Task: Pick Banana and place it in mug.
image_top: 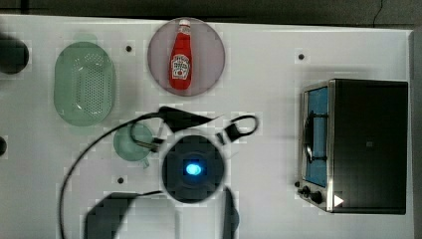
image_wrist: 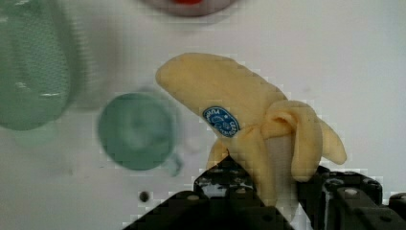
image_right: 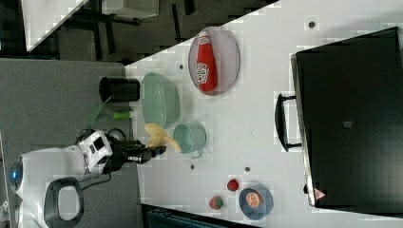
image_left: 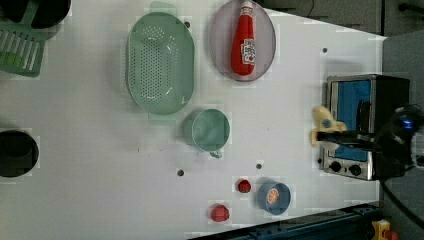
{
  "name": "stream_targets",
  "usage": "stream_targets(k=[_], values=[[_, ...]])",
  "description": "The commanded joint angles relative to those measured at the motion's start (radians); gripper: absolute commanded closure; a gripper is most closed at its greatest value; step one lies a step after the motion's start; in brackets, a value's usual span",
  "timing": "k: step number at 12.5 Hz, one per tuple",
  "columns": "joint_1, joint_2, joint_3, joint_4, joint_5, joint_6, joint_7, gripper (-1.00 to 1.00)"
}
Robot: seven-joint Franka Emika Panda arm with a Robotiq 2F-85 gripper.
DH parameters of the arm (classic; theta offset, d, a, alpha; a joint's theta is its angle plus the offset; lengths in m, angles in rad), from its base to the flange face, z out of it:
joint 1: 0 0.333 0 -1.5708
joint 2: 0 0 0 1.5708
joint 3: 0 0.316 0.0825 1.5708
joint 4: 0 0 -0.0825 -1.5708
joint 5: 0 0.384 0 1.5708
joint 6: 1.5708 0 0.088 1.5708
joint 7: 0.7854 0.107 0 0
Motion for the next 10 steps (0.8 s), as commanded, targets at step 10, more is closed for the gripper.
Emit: stream_targets(k=[10], values=[[0.049, 0.261, 0.349, -0.008, -0.069, 0.268, 0.764, 0.37]])
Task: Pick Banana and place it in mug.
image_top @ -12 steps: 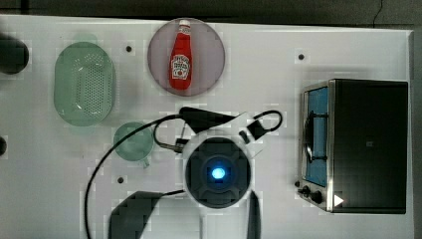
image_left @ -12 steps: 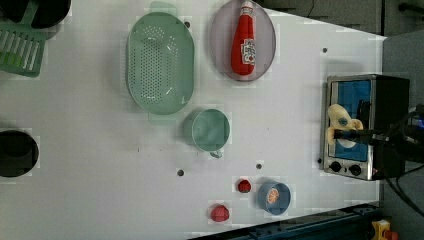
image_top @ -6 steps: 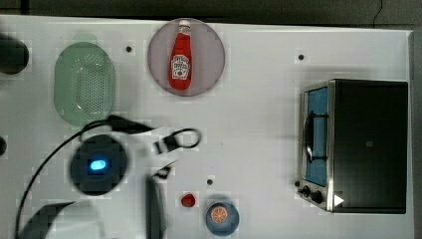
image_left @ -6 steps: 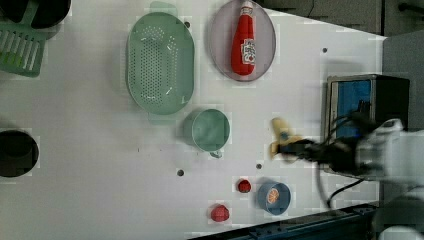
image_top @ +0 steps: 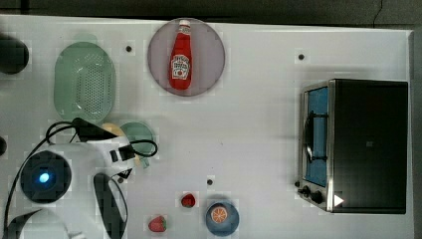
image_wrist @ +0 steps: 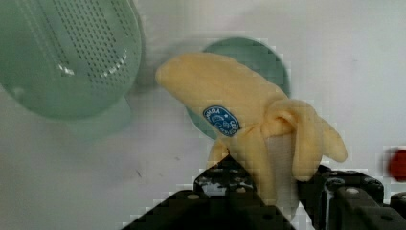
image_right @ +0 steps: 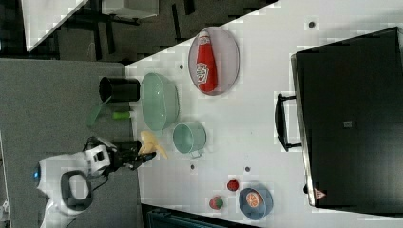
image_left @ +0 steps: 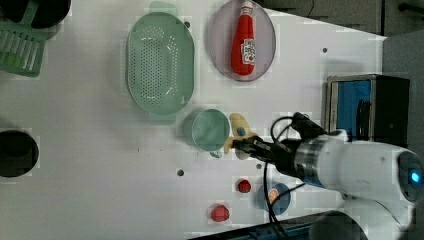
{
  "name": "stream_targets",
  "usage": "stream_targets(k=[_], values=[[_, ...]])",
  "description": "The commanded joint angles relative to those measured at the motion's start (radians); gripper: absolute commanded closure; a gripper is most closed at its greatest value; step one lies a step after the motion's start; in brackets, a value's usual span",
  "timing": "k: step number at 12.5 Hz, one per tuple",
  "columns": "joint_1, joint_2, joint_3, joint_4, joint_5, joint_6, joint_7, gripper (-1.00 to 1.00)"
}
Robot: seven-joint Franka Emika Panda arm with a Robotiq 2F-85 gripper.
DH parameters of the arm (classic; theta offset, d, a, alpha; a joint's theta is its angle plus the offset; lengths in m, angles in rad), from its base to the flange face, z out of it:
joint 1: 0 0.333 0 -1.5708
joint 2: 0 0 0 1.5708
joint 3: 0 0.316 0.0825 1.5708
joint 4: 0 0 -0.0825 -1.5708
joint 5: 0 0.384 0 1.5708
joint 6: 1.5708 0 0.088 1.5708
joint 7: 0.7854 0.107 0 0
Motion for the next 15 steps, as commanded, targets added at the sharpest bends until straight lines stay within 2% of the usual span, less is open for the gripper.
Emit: stream_targets(k=[1, 2, 6, 8, 12, 15], values=[[-0.023, 0.07, 0.016, 0.027, -0.096, 0.002, 0.17, 0.37], [-0.023, 0.094, 0.016, 0.028, -0.126, 0.013, 0.171, 0.37], [-0.024, 0.176, 0.007, 0.023, -0.129, 0.102, 0.183, 0.33], [-0.024, 0.189, 0.007, 0.02, -0.129, 0.147, 0.183, -0.07], [-0.025, 0.192, -0.002, 0.014, -0.129, 0.145, 0.187, -1.0], [-0.031, 0.163, -0.028, 0.041, -0.124, 0.148, 0.187, -1.0]])
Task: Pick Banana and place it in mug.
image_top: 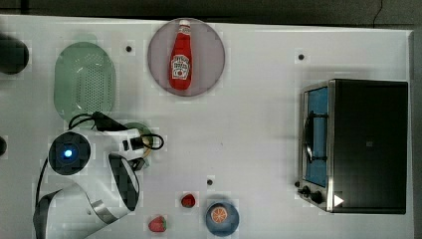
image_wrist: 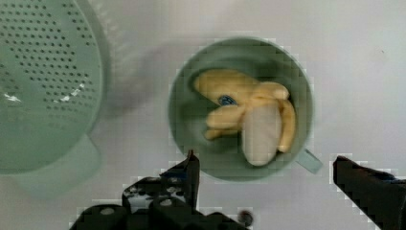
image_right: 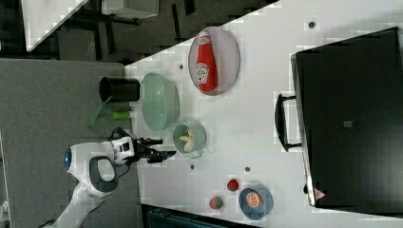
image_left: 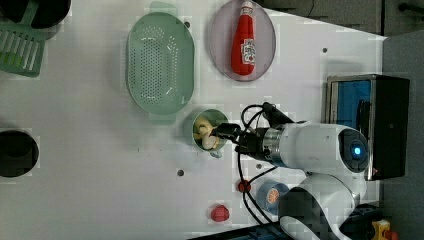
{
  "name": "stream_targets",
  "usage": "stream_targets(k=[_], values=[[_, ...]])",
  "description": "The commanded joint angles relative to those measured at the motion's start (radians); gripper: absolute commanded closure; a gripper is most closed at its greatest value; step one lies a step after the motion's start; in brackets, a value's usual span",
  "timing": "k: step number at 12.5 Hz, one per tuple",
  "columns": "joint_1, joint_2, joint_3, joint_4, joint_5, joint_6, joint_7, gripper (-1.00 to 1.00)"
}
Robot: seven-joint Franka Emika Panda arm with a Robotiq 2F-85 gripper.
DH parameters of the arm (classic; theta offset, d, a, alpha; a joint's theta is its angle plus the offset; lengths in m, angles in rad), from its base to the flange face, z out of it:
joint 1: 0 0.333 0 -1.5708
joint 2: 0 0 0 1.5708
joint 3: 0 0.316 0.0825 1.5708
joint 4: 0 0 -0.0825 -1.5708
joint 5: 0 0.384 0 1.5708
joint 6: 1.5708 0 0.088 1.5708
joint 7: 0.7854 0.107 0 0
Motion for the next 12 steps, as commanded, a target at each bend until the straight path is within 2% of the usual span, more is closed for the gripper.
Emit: stream_targets(k=[1, 4, 7, 12], values=[[-0.012, -0.075, -0.059, 0.043, 0.011, -0.019, 0.059, -1.0], [-0.029, -0.188, -0.143, 0.124, 0.011, -0.24, 0.039, -1.0], [-0.042, -0.29, -0.285, 0.236, 0.012, -0.473, 0.021, -1.0], [-0.043, -0.404, -0.487, 0.357, 0.003, -0.732, -0.054, -1.0]])
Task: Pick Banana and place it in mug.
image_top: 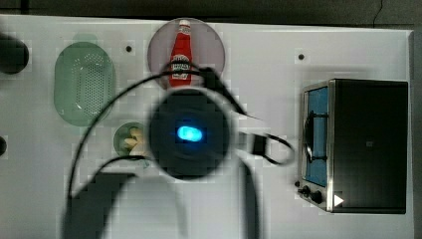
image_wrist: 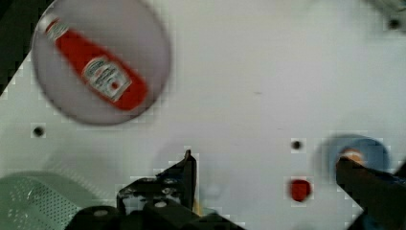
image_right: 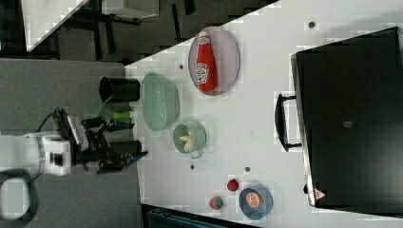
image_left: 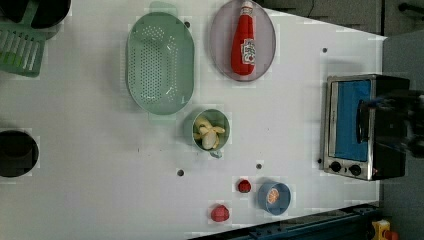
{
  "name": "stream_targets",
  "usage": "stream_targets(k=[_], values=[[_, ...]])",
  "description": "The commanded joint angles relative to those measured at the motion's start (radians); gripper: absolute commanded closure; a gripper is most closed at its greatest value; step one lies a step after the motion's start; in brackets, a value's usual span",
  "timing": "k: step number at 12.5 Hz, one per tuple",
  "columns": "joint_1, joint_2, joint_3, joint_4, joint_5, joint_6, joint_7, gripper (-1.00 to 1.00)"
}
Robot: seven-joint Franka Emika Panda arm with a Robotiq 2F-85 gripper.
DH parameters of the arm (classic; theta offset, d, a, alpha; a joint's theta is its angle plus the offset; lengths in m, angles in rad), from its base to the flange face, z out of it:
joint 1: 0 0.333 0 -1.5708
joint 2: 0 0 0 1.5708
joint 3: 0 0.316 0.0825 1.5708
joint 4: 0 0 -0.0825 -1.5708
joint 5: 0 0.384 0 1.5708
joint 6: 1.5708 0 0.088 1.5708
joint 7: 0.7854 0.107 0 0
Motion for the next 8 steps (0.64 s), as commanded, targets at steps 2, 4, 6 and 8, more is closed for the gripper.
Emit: stream_targets(k=[2, 4, 6, 8], values=[[-0.025, -0.059, -0.079, 0.058, -0.01, -0.107, -0.043, -1.0], [-0.025, -0.059, -0.087, 0.065, -0.01, -0.144, -0.07, -1.0], [-0.025, -0.045, -0.084, 0.065, -0.01, -0.14, -0.073, -1.0], [-0.024, -0.035, -0.083, 0.066, -0.01, -0.127, -0.073, -1.0]])
